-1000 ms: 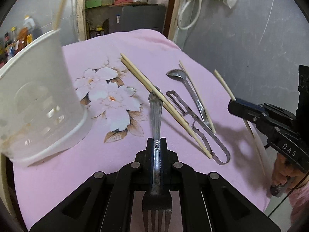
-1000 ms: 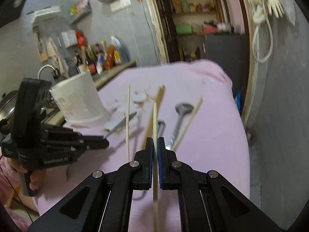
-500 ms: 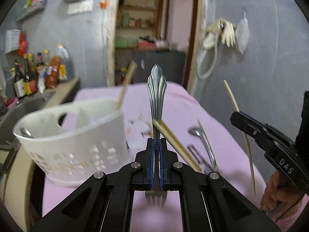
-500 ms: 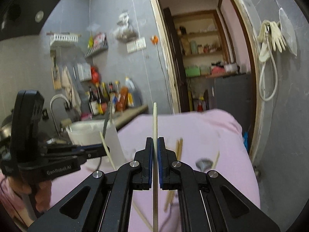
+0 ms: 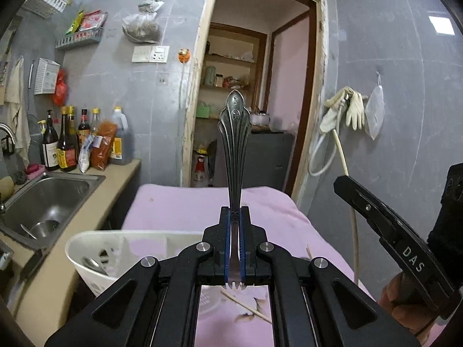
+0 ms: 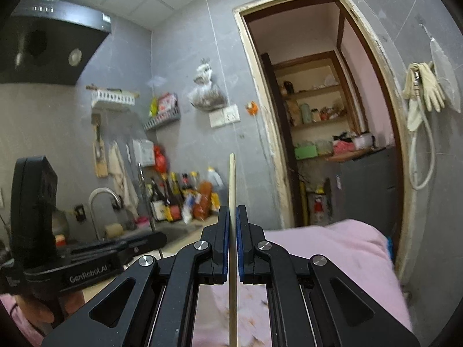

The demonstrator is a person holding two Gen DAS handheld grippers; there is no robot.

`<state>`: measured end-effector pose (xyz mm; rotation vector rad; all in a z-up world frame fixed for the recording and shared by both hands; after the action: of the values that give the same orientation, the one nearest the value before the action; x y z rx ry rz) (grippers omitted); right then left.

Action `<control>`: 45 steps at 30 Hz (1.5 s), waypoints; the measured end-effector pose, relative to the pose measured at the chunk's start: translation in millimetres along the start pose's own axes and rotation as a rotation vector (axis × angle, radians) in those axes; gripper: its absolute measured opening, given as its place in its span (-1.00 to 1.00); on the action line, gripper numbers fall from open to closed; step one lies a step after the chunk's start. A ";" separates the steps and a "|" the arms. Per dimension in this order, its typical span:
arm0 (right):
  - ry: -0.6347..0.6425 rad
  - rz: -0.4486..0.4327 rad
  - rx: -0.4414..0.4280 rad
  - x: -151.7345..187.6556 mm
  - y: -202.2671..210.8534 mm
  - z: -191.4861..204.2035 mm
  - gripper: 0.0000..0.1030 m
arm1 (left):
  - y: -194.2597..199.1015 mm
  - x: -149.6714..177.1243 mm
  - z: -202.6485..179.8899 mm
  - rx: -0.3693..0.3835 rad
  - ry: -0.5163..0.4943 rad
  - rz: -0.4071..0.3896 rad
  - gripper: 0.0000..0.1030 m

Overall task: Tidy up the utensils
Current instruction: 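Carry the fork and chopstick up over the white basket with both tools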

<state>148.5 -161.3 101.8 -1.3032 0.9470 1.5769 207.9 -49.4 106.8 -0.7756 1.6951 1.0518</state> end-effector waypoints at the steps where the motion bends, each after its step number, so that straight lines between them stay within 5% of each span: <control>1: -0.005 -0.012 -0.010 -3.5 -2.7 2.5 -0.95 | 2.8 -5.5 4.9 -0.004 0.009 -0.007 -0.94; 15: -0.076 -0.221 -0.137 -39.8 -69.8 61.8 -0.95 | 53.0 -61.4 88.6 -0.118 0.129 -0.122 -0.94; 26: -0.036 -0.300 -0.003 -6.6 -98.5 69.1 -0.95 | 36.9 -34.5 142.1 -0.282 0.197 -0.074 -0.94; 37: 0.015 -0.228 0.083 15.4 -111.4 69.3 -0.95 | 11.2 -6.1 138.2 -0.319 0.204 -0.006 -0.94; 45: 0.057 -0.093 0.070 30.1 -110.5 71.7 -0.90 | -2.8 17.4 137.0 -0.291 0.219 0.072 -0.94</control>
<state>225.7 -52.5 80.7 -1.3298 0.9540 1.4301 258.3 72.9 66.7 -1.0542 1.7858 1.3224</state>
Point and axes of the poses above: each gripper's, at about its wrist camera, not at the fingertips, and y roughly against the way its jaws point, z to its left, x to its underside, the point moved 5 cm from there along -y, roughly the way its jaws point, and after that the axes turned 5 degrees about x, right-handed, at the moved point
